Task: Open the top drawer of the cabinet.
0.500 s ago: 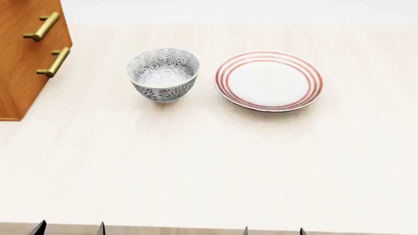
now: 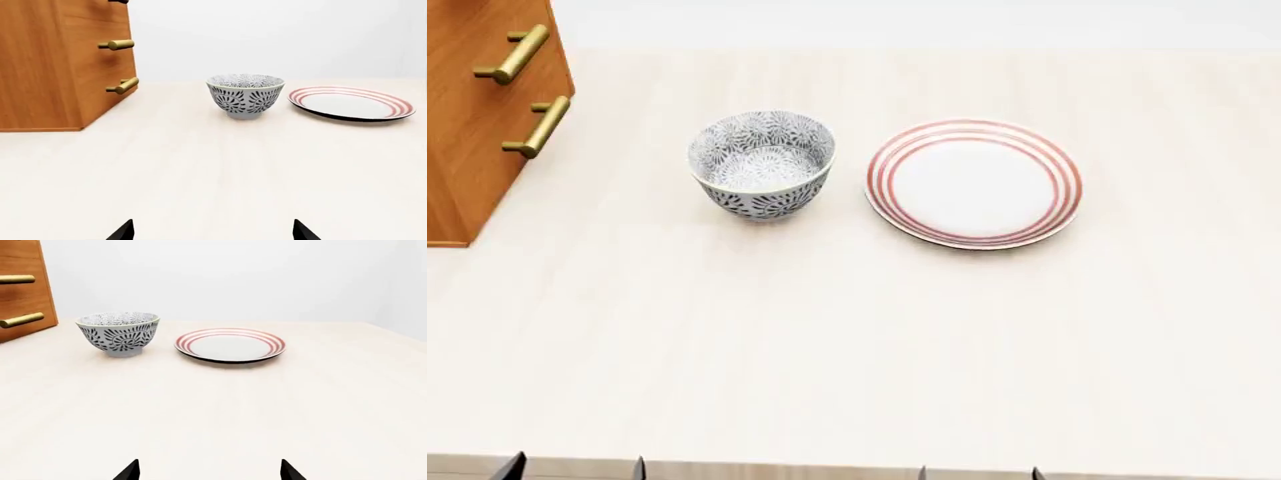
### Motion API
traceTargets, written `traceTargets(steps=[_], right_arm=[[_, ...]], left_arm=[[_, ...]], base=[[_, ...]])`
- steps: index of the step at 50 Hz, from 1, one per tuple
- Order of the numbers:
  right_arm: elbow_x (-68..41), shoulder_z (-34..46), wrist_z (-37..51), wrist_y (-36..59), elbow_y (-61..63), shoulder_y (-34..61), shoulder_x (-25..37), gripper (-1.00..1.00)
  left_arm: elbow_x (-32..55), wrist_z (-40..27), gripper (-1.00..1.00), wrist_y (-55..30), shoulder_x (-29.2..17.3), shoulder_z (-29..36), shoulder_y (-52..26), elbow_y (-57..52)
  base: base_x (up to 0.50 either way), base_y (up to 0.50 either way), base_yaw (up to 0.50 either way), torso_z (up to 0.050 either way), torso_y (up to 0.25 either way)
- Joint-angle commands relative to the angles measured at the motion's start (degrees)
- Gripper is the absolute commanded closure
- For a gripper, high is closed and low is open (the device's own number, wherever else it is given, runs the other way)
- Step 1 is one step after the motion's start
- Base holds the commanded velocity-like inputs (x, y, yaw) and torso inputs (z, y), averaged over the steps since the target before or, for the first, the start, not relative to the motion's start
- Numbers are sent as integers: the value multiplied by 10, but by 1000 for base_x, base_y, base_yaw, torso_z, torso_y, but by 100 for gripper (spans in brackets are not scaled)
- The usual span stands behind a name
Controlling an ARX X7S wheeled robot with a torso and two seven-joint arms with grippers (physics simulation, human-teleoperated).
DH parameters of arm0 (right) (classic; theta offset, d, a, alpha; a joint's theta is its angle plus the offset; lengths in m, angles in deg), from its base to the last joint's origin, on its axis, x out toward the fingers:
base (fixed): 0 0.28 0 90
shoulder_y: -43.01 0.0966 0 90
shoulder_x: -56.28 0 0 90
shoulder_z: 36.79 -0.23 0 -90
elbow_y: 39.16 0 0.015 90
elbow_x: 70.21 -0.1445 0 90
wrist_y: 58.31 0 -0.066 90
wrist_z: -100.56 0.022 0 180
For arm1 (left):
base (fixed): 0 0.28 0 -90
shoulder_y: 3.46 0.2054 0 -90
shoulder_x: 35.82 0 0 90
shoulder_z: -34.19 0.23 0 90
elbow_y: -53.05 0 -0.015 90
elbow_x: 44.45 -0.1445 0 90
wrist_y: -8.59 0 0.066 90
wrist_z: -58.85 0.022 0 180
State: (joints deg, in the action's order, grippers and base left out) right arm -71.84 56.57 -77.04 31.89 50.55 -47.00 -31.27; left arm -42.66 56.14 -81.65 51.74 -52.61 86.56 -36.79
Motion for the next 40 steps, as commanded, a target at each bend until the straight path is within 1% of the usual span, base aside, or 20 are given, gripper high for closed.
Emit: traceTargets(steps=[1, 15, 40], right_arm=[[7, -7, -8, 0, -1, -1, -7, -100], [-9, 12, 11, -1, -1, 0, 9, -100], [-26, 32, 31, -3, -2, 2, 27, -100]], left_arm=[[-9, 8, -100, 0, 7, -7, 0, 2], [4, -12, -100, -8, -10, 13, 0, -3], [18, -33, -100, -7, -27, 34, -2, -1]], base=[[0, 0, 0, 0, 0], [0, 0, 0, 0, 0], [0, 0, 0, 50, 0]])
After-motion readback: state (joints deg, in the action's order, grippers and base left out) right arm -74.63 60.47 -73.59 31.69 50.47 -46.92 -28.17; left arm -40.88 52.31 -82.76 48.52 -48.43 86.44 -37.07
